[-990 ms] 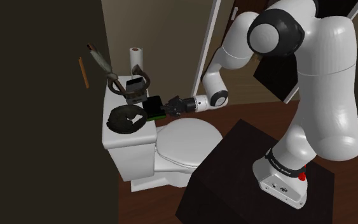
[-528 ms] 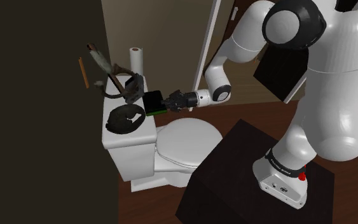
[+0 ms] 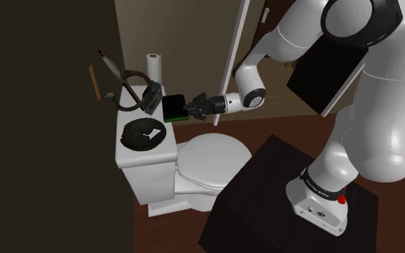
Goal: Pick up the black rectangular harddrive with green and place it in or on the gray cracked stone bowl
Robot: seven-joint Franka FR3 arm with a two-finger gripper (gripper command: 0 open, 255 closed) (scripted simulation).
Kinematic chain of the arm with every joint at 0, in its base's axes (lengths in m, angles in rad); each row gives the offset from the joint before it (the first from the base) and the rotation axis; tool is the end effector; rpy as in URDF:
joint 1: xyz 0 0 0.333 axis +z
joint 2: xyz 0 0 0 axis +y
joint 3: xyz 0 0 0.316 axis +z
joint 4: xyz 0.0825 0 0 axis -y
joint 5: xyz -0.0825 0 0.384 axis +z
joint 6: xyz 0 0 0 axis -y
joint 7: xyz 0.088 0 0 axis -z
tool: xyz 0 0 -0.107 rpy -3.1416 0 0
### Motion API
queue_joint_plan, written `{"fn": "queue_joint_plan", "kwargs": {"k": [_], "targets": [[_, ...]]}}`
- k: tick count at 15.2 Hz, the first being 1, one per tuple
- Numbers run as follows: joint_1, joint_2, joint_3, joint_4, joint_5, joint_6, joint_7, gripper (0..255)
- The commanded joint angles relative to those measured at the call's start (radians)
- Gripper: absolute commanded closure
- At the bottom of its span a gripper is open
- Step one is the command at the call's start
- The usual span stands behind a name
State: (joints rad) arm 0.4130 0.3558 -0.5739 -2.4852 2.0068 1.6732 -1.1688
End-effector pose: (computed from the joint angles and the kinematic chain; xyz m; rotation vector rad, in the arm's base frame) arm 0.4602 0.0012 0.1860 -1.6403 0.4889 -0.4326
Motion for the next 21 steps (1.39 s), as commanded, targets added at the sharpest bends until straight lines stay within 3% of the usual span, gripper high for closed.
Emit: {"fn": "queue_joint_plan", "kwargs": {"k": [1,5,17,21], "targets": [[0.008,-0.041,-0.009,-0.009,-0.016,0.023,0.017,255],[0.018,-0.096,-0.019,-0.020,-0.036,0.058,0.043,255],[0.229,-0.111,0.177,0.011,0.323,0.272,-0.017,255],[0.221,-0.049,0.183,0.022,0.343,0.225,-0.041,255]]}}
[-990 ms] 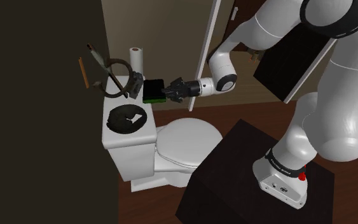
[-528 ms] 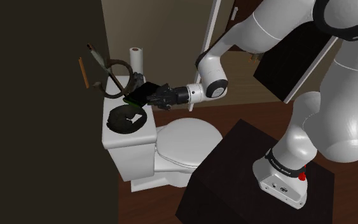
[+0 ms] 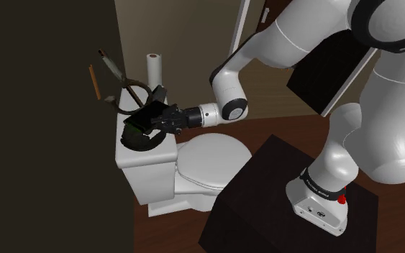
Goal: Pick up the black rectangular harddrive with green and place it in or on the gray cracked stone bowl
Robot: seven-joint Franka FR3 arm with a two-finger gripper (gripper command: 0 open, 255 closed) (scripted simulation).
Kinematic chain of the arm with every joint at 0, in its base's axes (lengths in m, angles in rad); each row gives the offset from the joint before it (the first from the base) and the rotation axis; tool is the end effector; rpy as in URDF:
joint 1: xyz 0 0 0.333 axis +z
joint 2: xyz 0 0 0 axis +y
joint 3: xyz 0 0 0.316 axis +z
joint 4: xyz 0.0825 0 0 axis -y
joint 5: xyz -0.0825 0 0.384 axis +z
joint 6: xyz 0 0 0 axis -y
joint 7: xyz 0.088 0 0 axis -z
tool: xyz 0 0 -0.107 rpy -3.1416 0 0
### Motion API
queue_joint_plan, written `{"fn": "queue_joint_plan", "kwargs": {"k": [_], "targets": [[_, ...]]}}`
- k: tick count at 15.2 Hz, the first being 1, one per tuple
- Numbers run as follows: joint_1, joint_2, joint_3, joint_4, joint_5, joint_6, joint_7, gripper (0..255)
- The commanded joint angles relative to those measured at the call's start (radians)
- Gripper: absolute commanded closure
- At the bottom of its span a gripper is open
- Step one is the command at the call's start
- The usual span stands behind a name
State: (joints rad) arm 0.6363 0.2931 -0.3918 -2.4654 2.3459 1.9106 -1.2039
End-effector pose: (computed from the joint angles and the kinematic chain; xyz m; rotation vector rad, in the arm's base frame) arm 0.4583 0.1597 0.2004 -1.6399 0.4874 -0.4321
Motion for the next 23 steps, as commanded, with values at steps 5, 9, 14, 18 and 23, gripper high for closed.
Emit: {"fn": "queue_joint_plan", "kwargs": {"k": [5,9,14,18,23], "targets": [[-0.013,0.093,0.010,0.019,0.028,-0.067,-0.032,255],[-0.024,0.165,0.021,0.039,0.049,-0.114,-0.054,255],[-0.024,0.165,0.021,0.039,0.049,-0.114,-0.054,255],[-0.024,0.166,0.021,0.039,0.049,-0.114,-0.055,0],[-0.023,0.165,0.021,0.039,0.049,-0.114,-0.054,0]]}}
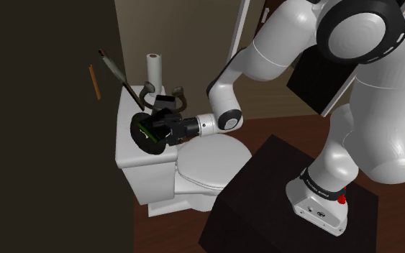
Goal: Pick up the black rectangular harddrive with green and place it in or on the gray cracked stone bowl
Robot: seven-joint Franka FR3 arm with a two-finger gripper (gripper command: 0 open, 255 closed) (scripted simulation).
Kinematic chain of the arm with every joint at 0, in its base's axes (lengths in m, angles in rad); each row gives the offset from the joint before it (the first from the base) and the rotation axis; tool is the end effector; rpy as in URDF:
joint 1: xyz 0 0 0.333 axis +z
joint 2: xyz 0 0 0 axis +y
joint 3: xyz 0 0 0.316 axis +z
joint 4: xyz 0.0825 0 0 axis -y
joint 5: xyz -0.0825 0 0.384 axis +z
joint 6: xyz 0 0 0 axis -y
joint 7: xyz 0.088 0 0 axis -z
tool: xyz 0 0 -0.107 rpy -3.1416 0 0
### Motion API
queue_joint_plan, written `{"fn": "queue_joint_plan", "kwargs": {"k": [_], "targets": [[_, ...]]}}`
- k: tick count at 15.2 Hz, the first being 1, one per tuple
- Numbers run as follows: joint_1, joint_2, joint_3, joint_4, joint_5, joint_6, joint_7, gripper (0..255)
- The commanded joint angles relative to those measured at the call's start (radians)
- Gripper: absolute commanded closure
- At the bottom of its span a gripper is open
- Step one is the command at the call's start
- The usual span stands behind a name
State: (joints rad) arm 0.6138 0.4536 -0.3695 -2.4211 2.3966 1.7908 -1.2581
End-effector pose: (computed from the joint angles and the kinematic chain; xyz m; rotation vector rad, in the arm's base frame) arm 0.4608 0.1622 0.1496 -1.6269 0.4774 -0.4360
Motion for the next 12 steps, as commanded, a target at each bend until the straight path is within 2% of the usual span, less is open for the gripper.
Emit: {"fn": "queue_joint_plan", "kwargs": {"k": [1,4,12], "targets": [[-0.010,-0.014,-0.015,-0.036,-0.023,-0.010,-0.007,0],[-0.038,-0.063,-0.056,-0.118,-0.091,-0.050,-0.025,0],[-0.038,-0.063,-0.056,-0.118,-0.091,-0.050,-0.025,0]]}}
